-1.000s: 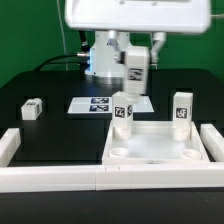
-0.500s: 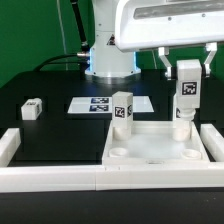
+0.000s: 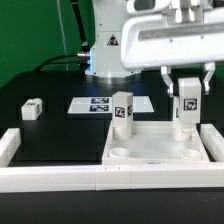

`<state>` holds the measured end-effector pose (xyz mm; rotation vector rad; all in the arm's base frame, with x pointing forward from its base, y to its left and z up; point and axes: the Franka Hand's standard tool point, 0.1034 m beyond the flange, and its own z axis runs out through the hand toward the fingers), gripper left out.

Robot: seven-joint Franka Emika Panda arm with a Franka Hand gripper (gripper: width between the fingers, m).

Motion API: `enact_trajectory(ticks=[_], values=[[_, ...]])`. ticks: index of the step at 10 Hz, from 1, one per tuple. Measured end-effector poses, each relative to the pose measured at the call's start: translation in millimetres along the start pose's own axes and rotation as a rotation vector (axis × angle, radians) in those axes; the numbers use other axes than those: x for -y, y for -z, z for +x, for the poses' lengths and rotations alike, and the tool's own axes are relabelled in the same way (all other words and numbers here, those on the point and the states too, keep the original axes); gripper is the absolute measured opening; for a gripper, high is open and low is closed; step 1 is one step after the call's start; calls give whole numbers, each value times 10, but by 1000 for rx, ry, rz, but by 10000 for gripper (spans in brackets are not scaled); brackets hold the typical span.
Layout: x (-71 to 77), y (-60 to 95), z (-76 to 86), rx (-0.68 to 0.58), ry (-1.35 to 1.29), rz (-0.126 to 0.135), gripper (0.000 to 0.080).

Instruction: Assemble square table

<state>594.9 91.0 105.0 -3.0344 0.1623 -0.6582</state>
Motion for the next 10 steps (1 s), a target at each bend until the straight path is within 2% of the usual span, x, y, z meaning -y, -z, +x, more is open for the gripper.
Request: enact_trajectory(ticks=[1, 2, 4, 7, 10], values=[[-45, -62, -17, 3, 7, -14, 290], [-36, -82, 12, 5, 12, -17, 290], [8, -151, 53, -3, 23, -15, 290], [41, -131, 202, -1, 38, -15, 290], [31, -205, 176, 4, 51, -19, 290]])
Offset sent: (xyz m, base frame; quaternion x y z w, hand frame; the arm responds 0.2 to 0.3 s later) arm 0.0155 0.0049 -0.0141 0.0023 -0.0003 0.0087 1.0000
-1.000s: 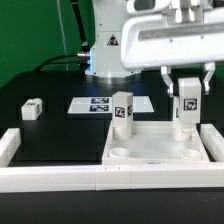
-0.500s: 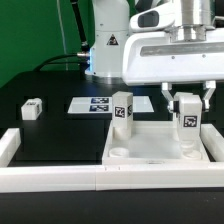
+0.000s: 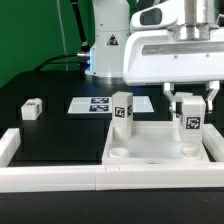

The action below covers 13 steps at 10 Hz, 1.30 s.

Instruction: Assemble square table

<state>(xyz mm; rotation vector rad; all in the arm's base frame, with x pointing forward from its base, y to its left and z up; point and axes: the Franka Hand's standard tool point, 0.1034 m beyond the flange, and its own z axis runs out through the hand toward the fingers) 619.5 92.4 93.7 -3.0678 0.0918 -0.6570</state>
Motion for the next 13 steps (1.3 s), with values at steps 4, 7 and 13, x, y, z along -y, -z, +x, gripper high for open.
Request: enact_trajectory(ticks=[4, 7, 13], values=[[81, -82, -87, 5, 16, 3, 290], [177, -122, -65, -67, 23, 20, 290], [276, -123, -77, -155, -29, 23, 395]])
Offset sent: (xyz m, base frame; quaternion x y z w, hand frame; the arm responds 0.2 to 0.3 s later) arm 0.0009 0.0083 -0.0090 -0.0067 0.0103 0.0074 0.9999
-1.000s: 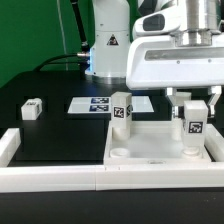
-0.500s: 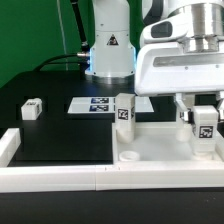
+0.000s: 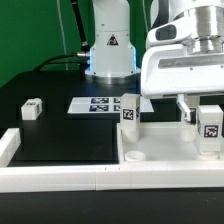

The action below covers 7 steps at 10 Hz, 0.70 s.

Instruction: Assemble square table

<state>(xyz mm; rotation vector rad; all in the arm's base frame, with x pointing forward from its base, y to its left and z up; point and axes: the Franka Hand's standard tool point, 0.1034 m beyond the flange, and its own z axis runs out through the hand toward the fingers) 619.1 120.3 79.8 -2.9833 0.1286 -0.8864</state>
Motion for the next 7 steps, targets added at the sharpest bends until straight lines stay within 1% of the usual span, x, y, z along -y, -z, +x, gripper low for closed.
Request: enact_trajectory(ticks=[1, 2, 3, 4, 7], values=[[-4, -1, -1, 0, 4, -1, 534], [-4, -1, -1, 0, 10, -1, 612], [-4, -1, -1, 0, 13, -1, 612], [-5, -1, -1, 0, 19, -1, 642], [-5, -2, -2, 0, 35, -1, 649]])
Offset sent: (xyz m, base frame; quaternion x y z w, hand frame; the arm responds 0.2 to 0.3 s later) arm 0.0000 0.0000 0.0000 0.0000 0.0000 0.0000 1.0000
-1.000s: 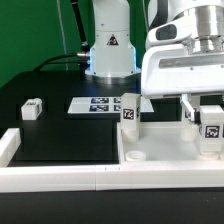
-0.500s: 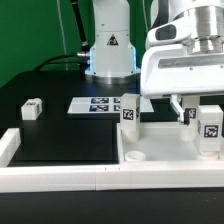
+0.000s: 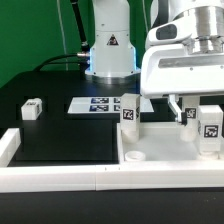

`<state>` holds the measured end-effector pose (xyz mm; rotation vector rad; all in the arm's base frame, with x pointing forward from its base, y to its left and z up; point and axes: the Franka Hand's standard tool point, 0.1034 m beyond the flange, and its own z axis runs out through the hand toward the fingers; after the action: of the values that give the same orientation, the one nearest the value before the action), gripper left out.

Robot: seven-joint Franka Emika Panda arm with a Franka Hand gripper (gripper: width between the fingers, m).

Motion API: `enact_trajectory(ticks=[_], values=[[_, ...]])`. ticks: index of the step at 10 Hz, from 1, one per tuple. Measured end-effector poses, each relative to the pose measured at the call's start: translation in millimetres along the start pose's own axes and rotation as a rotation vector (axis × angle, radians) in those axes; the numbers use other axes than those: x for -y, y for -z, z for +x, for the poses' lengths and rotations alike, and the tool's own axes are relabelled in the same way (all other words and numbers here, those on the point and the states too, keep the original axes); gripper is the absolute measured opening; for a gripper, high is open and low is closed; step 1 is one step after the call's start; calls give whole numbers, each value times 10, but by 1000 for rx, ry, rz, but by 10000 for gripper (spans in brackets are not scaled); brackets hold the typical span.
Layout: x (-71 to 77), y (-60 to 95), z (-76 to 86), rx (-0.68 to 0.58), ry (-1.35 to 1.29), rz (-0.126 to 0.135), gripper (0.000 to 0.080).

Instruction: Assemble square table

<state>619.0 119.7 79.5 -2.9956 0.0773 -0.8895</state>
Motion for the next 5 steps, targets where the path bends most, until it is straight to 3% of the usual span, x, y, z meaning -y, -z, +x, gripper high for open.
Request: enact_trajectory(ticks=[2, 3, 5], values=[[-42, 42, 27, 43, 28, -4, 649], [-56, 144, 111, 86, 21, -2, 649], [-82, 188, 261, 135, 10, 0, 649]])
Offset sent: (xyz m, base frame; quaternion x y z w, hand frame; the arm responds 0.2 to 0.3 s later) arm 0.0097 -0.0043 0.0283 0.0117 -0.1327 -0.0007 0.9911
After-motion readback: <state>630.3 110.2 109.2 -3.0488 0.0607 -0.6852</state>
